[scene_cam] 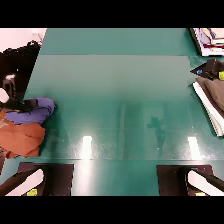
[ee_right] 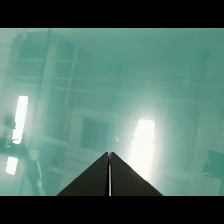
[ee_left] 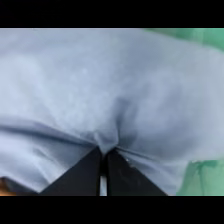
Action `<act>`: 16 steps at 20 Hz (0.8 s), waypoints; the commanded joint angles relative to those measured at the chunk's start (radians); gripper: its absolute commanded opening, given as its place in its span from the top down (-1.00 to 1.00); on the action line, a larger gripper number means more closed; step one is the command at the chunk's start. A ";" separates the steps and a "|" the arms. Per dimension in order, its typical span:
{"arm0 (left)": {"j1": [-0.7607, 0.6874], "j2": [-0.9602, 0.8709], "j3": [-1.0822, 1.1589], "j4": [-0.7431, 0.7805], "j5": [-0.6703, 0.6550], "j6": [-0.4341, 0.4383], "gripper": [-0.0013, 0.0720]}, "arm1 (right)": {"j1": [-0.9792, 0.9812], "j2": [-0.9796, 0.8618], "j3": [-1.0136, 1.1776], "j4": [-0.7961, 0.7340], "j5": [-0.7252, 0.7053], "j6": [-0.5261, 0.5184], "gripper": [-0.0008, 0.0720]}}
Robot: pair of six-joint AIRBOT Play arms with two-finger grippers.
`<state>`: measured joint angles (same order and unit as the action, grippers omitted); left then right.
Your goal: Fold the shirts.
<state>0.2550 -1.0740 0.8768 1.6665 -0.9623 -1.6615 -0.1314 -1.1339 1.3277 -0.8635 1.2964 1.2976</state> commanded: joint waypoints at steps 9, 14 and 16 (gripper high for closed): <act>-0.090 0.273 0.701 -0.264 -0.222 0.125 0.91 | 0.000 0.000 0.267 0.051 -0.074 0.000 0.93; -0.443 0.233 0.657 -0.259 -0.232 0.069 0.91 | 0.000 0.000 0.378 0.051 -0.082 0.000 0.93; -0.583 0.188 0.581 -0.261 -0.227 0.045 0.91 | 0.000 0.000 0.393 0.051 -0.080 0.000 0.93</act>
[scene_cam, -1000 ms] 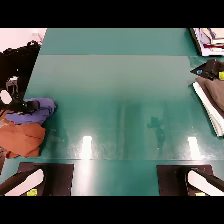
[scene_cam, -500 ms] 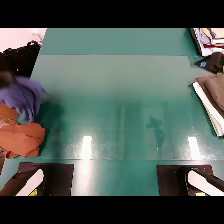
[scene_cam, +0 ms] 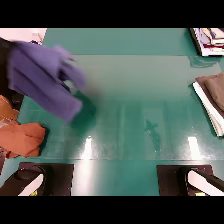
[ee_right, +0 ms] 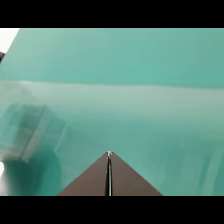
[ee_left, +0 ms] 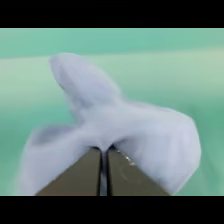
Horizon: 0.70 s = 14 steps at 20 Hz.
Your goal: Fold the shirts.
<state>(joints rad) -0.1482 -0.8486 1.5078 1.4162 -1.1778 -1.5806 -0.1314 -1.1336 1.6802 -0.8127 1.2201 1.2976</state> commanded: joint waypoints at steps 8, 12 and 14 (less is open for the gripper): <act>-0.538 -0.332 -0.199 -0.027 0.185 -0.034 -0.40 | 0.000 0.000 0.040 0.001 0.048 0.000 0.93; -0.345 -0.335 -0.191 0.023 0.214 -0.035 -0.39 | 0.000 0.000 0.040 0.001 0.074 0.000 0.93; -0.203 -0.360 -0.192 0.016 0.145 -0.035 -0.39 | 0.000 0.000 0.040 0.000 0.085 0.000 0.93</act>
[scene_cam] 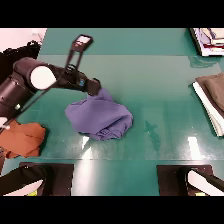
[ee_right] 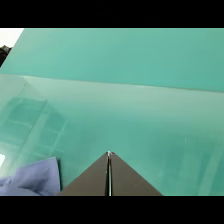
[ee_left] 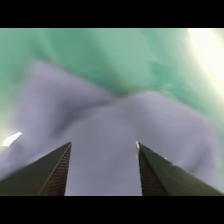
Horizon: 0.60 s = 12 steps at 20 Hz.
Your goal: Fold the shirts.
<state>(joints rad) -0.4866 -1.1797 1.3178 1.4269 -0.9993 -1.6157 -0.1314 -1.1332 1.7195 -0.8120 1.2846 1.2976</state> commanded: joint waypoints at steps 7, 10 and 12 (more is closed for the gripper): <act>0.376 -0.217 -0.090 -0.077 -0.151 0.132 -0.39 | 0.001 -0.001 0.001 -0.002 0.033 0.000 0.93; 0.438 -0.298 -0.091 -0.114 -0.187 0.132 -0.39 | 0.000 -0.001 0.001 -0.002 0.035 0.000 0.93; 0.452 -0.336 -0.092 -0.165 -0.210 0.174 -0.39 | 0.000 -0.001 0.001 -0.002 0.035 0.000 0.93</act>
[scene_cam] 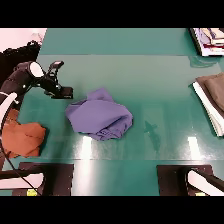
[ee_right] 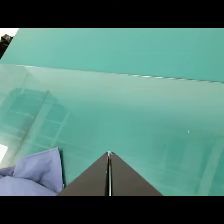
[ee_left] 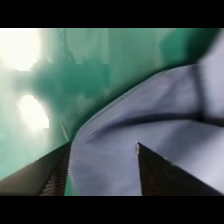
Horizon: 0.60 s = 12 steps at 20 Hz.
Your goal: Fold the shirts.
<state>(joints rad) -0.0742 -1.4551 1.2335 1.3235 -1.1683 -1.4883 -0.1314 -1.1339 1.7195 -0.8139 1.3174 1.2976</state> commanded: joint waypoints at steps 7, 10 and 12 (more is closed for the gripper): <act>0.030 -0.120 -0.037 -0.094 -0.065 0.081 -0.39 | 0.012 -0.029 -0.001 0.000 0.023 0.000 0.93; 0.031 -0.119 -0.037 -0.099 -0.062 0.072 0.89 | 0.012 -0.031 -0.002 -0.006 0.023 0.000 0.93; 0.031 -0.113 -0.015 -0.098 -0.067 0.072 0.90 | 0.013 -0.031 -0.002 -0.038 0.049 0.000 0.93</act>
<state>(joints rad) -0.0444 -1.5692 1.2049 1.2301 -1.2301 -1.4158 -0.1207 -1.1625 1.7184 -0.8246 1.3430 1.2976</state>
